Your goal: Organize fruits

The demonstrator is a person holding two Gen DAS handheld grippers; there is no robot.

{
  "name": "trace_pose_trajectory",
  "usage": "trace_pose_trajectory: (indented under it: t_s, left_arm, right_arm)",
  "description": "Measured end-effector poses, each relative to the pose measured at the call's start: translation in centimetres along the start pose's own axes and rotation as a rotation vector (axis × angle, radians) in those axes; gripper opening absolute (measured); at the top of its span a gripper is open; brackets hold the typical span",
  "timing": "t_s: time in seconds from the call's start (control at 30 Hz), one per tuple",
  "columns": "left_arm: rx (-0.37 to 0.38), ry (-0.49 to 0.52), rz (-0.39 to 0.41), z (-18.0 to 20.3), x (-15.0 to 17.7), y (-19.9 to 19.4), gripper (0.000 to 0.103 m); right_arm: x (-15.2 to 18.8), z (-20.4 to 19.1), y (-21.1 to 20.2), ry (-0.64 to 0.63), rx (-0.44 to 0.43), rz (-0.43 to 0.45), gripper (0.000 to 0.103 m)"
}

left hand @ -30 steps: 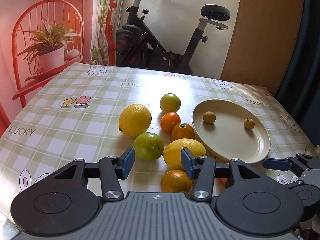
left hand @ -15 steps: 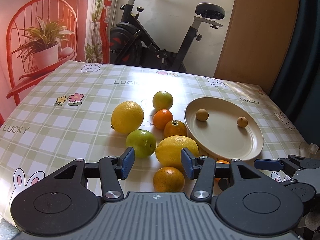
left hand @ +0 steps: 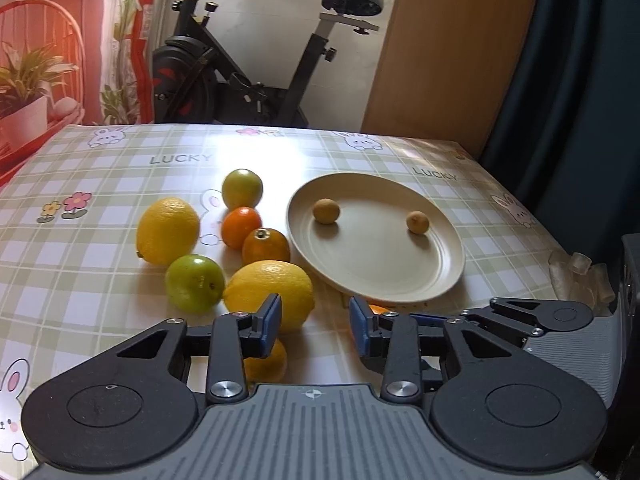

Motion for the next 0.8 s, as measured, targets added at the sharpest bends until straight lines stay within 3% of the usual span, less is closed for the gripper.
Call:
trace_pose_trajectory:
  t_s: [0.2,0.43,0.8]
  left_arm:
    - [0.075,-0.006,-0.077,0.8,0.1,2.2,0.036]
    - [0.103,-0.045,-0.151,1.0,-0.1,4.8,0.036]
    - [0.145,-0.083,-0.163,1.0,0.2,6.1,0.037]
  right_arm:
    - [0.1,0.6,0.2,0.035,-0.030,0.013,0.036]
    - [0.3,1.0,0.4,0.051,-0.038,0.023,0.035]
    - [0.5,1.5,0.8,0.081,-0.057,0.028,0.036]
Point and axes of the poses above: each gripper's, at about its wrist camera, not at the fingertips, and y roughly the way its jaws point, z to its right, x to its underside, the point moved 1 cm from there along y, roughly the way its jaws point, and after that the axes turned 1 degree about y, right-handed, at the moved point
